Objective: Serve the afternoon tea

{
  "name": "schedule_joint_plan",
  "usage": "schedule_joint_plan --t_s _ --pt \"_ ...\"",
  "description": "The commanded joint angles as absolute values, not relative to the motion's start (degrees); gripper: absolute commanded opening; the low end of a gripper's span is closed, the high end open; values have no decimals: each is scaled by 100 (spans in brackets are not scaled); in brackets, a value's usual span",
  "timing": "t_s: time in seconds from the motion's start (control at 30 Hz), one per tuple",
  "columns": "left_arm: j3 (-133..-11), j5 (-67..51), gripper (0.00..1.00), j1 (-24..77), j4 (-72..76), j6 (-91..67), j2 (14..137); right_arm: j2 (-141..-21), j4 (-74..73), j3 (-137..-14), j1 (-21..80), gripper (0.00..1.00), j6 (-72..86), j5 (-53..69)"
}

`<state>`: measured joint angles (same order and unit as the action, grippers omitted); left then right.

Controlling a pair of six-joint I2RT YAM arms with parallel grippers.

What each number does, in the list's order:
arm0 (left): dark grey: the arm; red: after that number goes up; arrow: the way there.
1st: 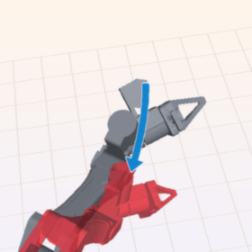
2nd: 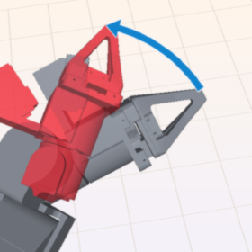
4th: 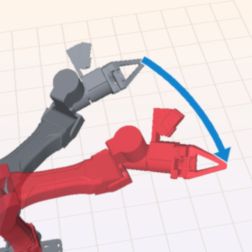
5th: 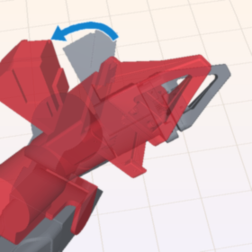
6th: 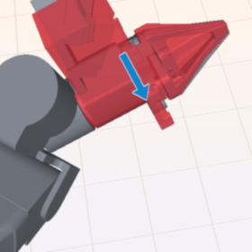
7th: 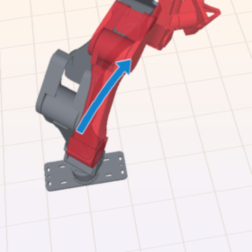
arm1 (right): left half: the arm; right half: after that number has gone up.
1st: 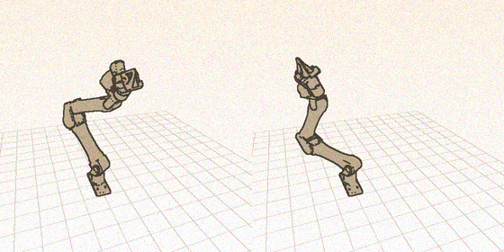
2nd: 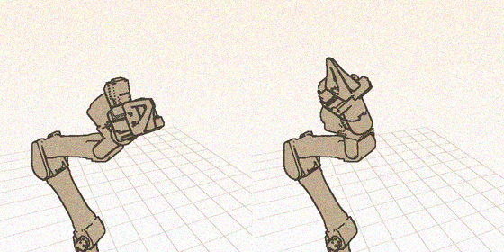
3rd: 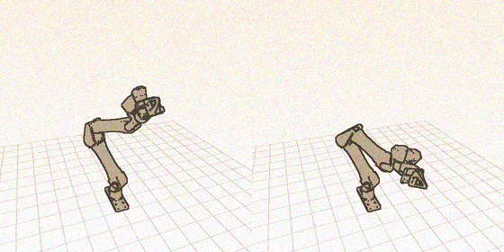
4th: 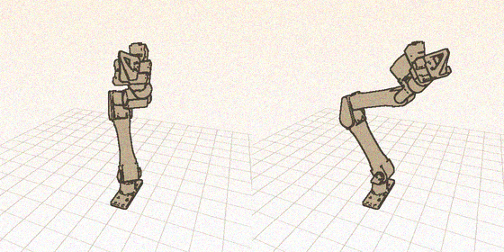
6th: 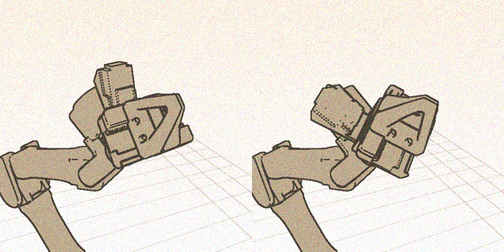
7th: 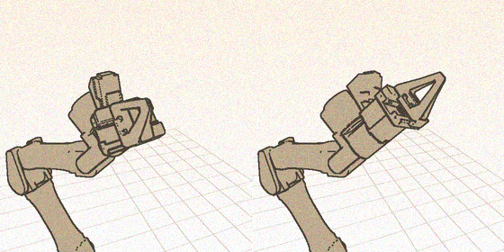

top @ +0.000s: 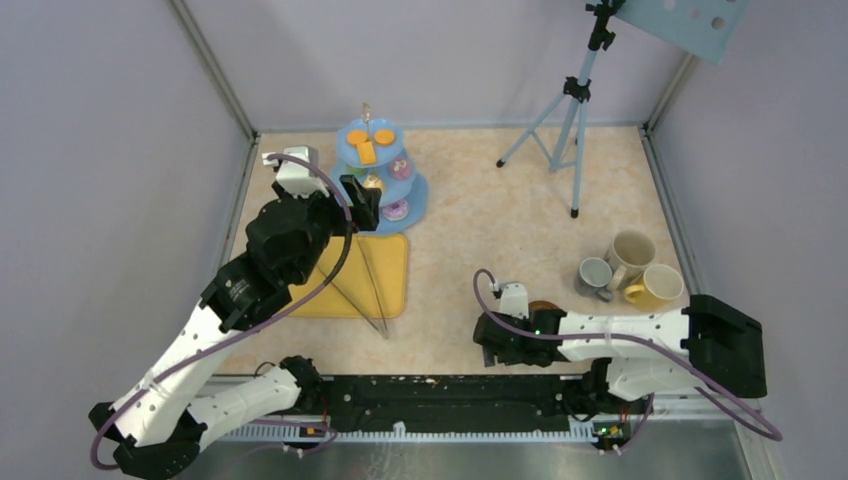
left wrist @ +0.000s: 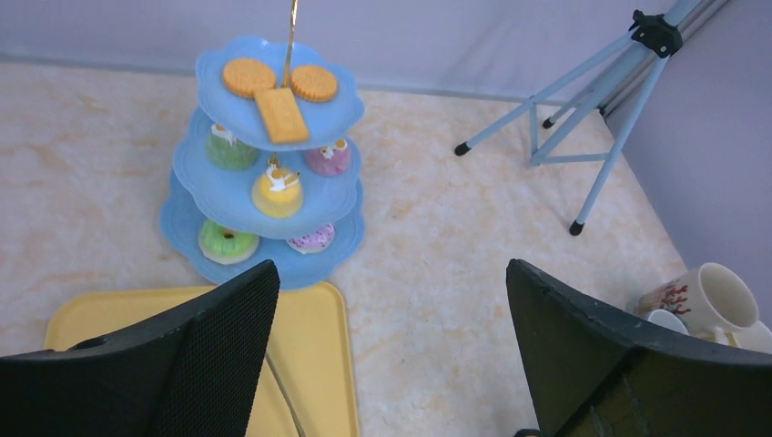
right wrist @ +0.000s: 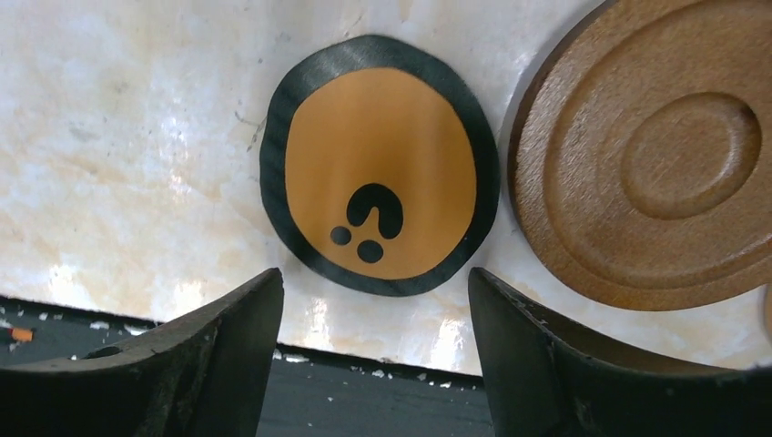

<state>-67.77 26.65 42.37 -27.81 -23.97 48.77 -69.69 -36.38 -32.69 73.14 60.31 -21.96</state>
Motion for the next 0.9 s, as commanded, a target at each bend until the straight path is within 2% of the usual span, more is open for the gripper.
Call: schedule_joint_plan --t_s 0.0,0.23,0.4,0.6,0.87 --pt "-7075 2993 99 4245 -2305 -1451 4947 -7323 -3606 -3231 7369 72 6510 -2676" --pt "-6718 3814 99 4245 -1660 -730 4539 -7965 -3481 -3548 7368 71 6304 -3317" --pt "-6026 4734 99 4245 -1013 -179 4026 -8643 -2981 -3941 7201 74 5821 -3836" --pt "-5201 4899 99 4245 -317 229 3569 -9481 -1879 -4450 6049 74 4819 -3454" --pt "-4814 5099 99 4245 -46 574 3412 -10776 -1060 -5737 4756 73 3704 -2826"
